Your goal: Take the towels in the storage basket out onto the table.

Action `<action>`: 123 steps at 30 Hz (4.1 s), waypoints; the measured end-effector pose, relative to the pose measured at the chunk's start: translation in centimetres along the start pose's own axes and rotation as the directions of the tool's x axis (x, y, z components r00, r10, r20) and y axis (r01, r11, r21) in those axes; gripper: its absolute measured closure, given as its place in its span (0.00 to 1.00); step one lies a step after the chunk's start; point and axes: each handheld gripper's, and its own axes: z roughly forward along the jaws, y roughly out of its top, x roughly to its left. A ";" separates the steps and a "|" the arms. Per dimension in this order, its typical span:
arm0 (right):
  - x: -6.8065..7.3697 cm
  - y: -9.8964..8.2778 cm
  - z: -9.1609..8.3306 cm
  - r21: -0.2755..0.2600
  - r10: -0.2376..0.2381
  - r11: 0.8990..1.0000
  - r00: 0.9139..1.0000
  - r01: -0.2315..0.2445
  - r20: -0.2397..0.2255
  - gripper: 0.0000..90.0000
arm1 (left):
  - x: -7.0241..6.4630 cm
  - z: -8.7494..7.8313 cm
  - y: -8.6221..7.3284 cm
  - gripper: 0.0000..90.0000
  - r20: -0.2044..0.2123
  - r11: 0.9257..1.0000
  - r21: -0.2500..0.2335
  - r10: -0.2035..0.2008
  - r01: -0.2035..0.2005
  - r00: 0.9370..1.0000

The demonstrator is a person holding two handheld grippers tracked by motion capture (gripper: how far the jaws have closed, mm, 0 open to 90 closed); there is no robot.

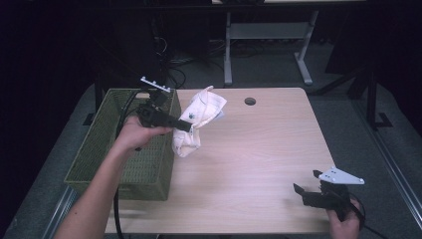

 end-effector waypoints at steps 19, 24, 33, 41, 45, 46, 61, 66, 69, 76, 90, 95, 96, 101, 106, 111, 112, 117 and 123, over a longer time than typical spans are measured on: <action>0.0 0.1 0.0 -0.007 -0.005 1.000 1.000 0.005 -0.002 0.16 | -0.3 2.9 1.1 0.82 0.018 0.999 0.037 0.013 -0.013 1.000; 0.0 0.2 0.1 -0.004 -0.006 1.000 1.000 0.006 -0.003 0.16 | -0.5 3.6 1.4 0.82 0.023 0.999 0.049 0.016 -0.017 1.000; -0.1 0.2 0.0 -0.008 -0.008 1.000 1.000 0.007 -0.004 0.16 | -0.9 5.3 2.1 0.83 0.044 0.998 0.058 0.022 -0.024 0.999; -0.1 0.2 -0.1 -0.008 -0.004 1.000 1.000 0.004 -0.006 0.16 | -1.2 7.0 2.7 0.83 0.057 0.997 0.070 0.020 -0.024 0.998; -0.1 0.2 -0.1 -0.012 -0.009 1.000 1.000 0.009 -0.008 0.16 | -1.3 7.6 2.9 0.82 0.061 0.997 0.076 0.024 -0.028 0.998; -0.1 0.2 -0.1 -0.010 -0.011 1.000 1.000 0.011 -0.007 0.16 | -1.4 7.8 2.9 0.82 0.061 0.997 0.074 0.023 -0.028 0.998; -0.1 0.3 -0.3 -0.016 -0.011 1.000 1.000 0.011 -0.012 0.16 | -1.6 13.0 3.0 0.82 0.065 0.993 0.118 -0.016 0.008 0.998; 0.0 0.5 -0.3 -0.020 -0.009 1.000 1.000 0.009 -0.012 0.16 | -1.5 14.9 2.7 0.82 0.072 0.990 0.139 -0.029 0.019 0.997; 0.0 0.5 -0.3 -0.021 -0.012 1.000 1.000 0.012 -0.013 0.16 | -1.5 16.0 2.6 0.82 0.070 0.989 0.143 -0.049 0.038 0.996; -0.1 0.2 -0.4 -0.019 -0.006 1.000 1.000 0.006 -0.017 0.16 | -1.2 18.1 2.1 0.82 0.050 0.986 0.150 -0.083 0.074 0.995; -0.4 0.0 -0.5 -0.010 -0.002 1.000 1.000 0.002 -0.015 0.15 | -1.0 21.3 1.6 0.81 0.058 0.987 0.087 -0.144 0.139 0.988; -0.5 0.0 -0.5 -0.010 0.006 1.000 1.000 -0.006 -0.013 0.16 | -1.0 22.7 1.3 0.81 0.051 0.984 0.107 -0.150 0.144 0.987; -0.6 -0.1 -0.5 -0.011 0.004 1.000 1.000 -0.004 -0.012 0.16 | -1.0 22.8 1.2 0.81 0.048 0.984 0.112 -0.144 0.138 0.988; -0.5 -0.1 -0.4 -0.008 0.002 1.000 1.000 -0.002 -0.012 0.16 | -1.1 23.5 0.8 0.80 0.035 0.983 0.116 -0.148 0.143 0.988; -0.4 0.0 -0.4 -0.005 -0.003 1.000 1.000 0.003 -0.014 0.16 | -1.1 23.9 0.5 0.77 0.007 0.982 0.113 -0.150 0.148 0.989; -0.4 0.0 -0.4 -0.005 -0.005 1.000 1.000 0.005 -0.013 0.16 | -1.3 24.2 0.3 0.72 0.003 0.983 0.121 -0.141 0.140 0.990; -0.4 0.0 -0.4 -0.005 -0.004 1.000 1.000 0.004 -0.013 0.16 | -1.3 24.2 0.3 0.72 0.005 0.983 0.120 -0.141 0.140 0.990; -0.4 0.0 -0.4 -0.003 -0.009 1.000 1.000 0.009 -0.014 0.16 | -1.6 24.5 0.1 0.66 0.006 0.984 0.106 -0.146 0.145 0.989; -0.4 -0.1 -0.4 -0.002 -0.010 1.000 1.000 0.010 -0.014 0.16 | -2.0 24.0 0.0 0.54 0.001 0.990 0.080 -0.115 0.114 0.993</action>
